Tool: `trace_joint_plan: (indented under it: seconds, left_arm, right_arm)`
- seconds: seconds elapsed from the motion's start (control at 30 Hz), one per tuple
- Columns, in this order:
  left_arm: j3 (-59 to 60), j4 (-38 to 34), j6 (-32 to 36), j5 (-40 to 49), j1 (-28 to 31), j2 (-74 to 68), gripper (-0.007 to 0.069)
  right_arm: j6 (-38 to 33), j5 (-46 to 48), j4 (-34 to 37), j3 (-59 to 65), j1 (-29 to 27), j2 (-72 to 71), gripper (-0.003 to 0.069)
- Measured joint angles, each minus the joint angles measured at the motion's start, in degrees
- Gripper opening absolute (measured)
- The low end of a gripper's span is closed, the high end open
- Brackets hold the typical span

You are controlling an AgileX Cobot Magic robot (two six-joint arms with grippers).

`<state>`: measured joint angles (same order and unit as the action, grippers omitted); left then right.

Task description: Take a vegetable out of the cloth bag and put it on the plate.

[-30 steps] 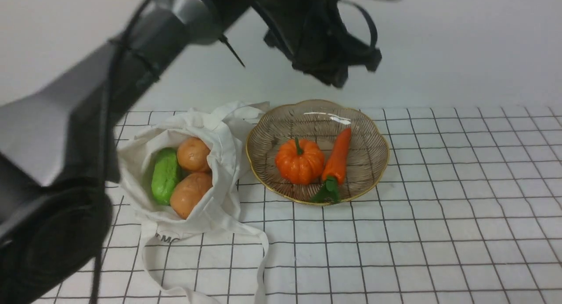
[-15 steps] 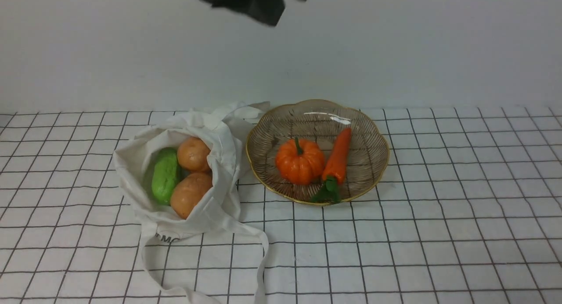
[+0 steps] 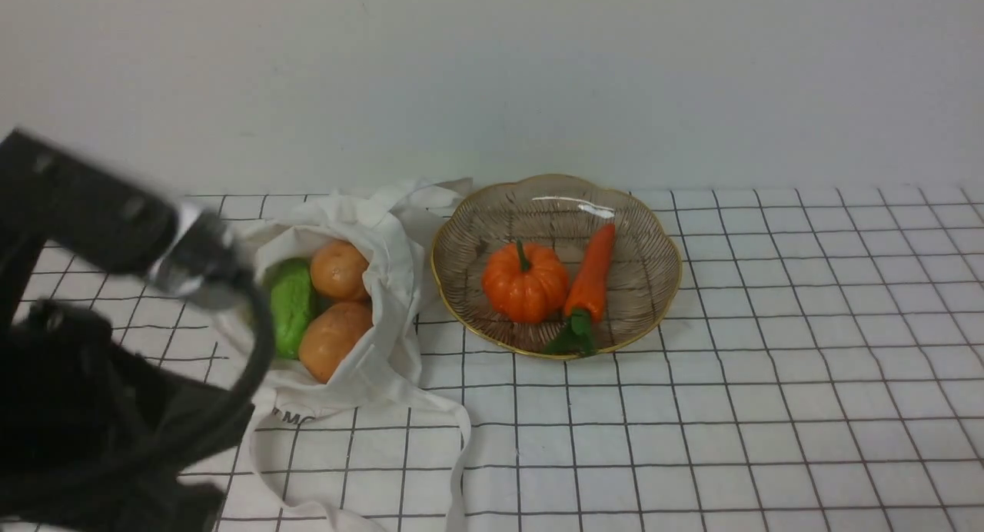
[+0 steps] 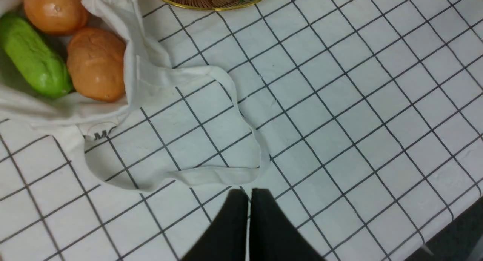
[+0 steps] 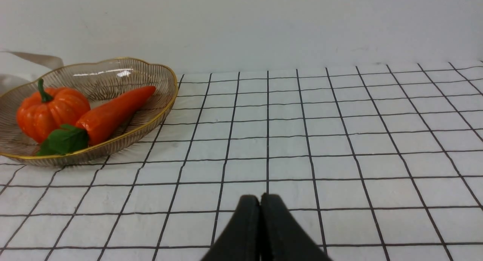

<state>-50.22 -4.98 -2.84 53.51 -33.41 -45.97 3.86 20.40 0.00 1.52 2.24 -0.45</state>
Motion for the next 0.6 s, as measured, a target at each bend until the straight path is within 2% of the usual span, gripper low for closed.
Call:
trace_joint_plan:
  seconds: [0.03, 0.07, 0.23, 0.27, 0.3, 0.4, 0.6]
  left_arm:
    - [5.2, -0.2, -0.1, -4.5, 0.0, 2.9, -0.0008]
    - [5.9, -0.2, -0.1, -5.4, 0.0, 3.4, -0.0008]
    - [21.2, -0.3, -0.1, -28.1, 0.0, 13.3, -0.0008]
    - [21.2, -0.3, -0.1, -28.1, 0.0, 13.3, -0.0008]
    - [23.6, -0.3, -0.1, -32.1, 0.0, 15.0, -0.0008]
    - [26.7, -0.4, -0.1, -35.5, 0.0, 16.8, -0.0008]
    - [27.8, -0.4, -0.1, -35.0, 0.0, 16.9, -0.0008]
  right_arm:
    - [0.0, 0.0, 0.0, 0.0, 0.0, 0.0, -0.0015]
    - [0.0, 0.0, 0.0, 0.0, 0.0, 0.0, -0.0015]
    - [0.0, 0.0, 0.0, 0.0, 0.0, 0.0, -0.0015]
    - [0.0, 0.0, 0.0, 0.0, 0.0, 0.0, -0.0015]
    - [0.0, 0.0, 0.0, 0.0, 0.0, 0.0, -0.0015]
    - [0.0, 0.0, 0.0, 0.0, 0.0, 0.0, -0.0015]
    - [0.0, 0.0, 0.0, 0.0, 0.0, 0.0, -0.0015]
